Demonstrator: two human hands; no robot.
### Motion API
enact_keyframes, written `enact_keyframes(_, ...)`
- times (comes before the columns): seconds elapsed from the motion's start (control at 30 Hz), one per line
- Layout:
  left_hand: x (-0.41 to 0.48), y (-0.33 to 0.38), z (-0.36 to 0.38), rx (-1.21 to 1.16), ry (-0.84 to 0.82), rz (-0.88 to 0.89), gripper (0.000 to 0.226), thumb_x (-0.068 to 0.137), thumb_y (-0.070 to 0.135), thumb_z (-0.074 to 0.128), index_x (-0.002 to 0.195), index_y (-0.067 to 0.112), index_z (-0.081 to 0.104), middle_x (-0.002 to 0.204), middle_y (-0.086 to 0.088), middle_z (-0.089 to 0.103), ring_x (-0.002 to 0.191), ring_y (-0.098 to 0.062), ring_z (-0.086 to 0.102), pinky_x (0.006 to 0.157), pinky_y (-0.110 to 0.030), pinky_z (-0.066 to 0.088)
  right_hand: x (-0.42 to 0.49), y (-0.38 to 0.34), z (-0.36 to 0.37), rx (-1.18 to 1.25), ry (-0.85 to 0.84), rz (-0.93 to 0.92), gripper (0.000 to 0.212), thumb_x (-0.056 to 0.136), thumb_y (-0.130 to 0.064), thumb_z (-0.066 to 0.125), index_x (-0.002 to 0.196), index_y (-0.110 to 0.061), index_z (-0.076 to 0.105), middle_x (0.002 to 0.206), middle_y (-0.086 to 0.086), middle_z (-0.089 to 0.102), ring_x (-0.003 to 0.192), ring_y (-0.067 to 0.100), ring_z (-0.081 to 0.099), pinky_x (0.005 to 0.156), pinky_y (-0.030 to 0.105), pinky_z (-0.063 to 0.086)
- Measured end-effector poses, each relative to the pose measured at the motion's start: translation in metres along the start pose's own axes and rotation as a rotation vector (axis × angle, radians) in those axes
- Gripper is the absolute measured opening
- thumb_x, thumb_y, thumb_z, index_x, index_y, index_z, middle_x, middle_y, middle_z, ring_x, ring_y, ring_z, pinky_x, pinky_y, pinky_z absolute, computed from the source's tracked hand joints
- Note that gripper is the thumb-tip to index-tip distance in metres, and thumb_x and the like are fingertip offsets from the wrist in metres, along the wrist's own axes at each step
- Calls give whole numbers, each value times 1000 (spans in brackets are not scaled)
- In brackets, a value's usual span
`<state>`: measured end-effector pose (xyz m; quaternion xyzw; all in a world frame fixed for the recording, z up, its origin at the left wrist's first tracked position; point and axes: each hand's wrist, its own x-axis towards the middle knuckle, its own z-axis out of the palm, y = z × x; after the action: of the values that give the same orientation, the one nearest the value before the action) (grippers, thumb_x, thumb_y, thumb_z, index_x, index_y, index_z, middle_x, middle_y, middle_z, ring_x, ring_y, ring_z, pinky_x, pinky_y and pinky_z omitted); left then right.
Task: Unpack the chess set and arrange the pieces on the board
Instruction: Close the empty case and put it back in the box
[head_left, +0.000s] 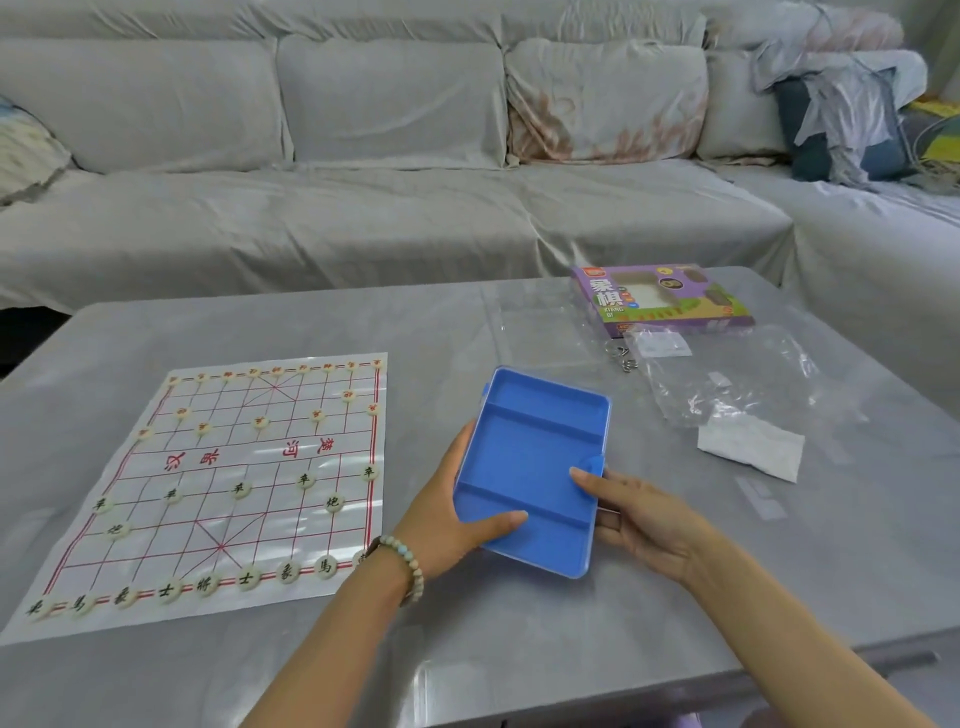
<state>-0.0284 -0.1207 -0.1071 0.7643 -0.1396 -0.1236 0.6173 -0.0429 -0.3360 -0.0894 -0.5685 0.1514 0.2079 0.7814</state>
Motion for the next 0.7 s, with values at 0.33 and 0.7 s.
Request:
enact_keyframes(0.33, 26, -3, 17, 20, -45, -34, 97, 62, 46, 81, 140, 44, 22, 130, 17, 48, 113, -4, 53, 88, -32, 54, 12, 7, -14, 130, 139, -130, 37, 90, -34, 54, 115, -8, 61, 110, 8, 70, 102, 24, 66, 91, 42, 50)
enact_keyframes(0.7, 120, 19, 51, 115, 68, -85, 81, 85, 49, 56, 148, 30, 9, 144, 5, 33, 126, -16, 42, 103, -36, 41, 48, -20, -46, 30, 366, -319, 26, 92, -35, 56, 116, -25, 57, 113, 3, 68, 99, 25, 67, 89, 51, 52)
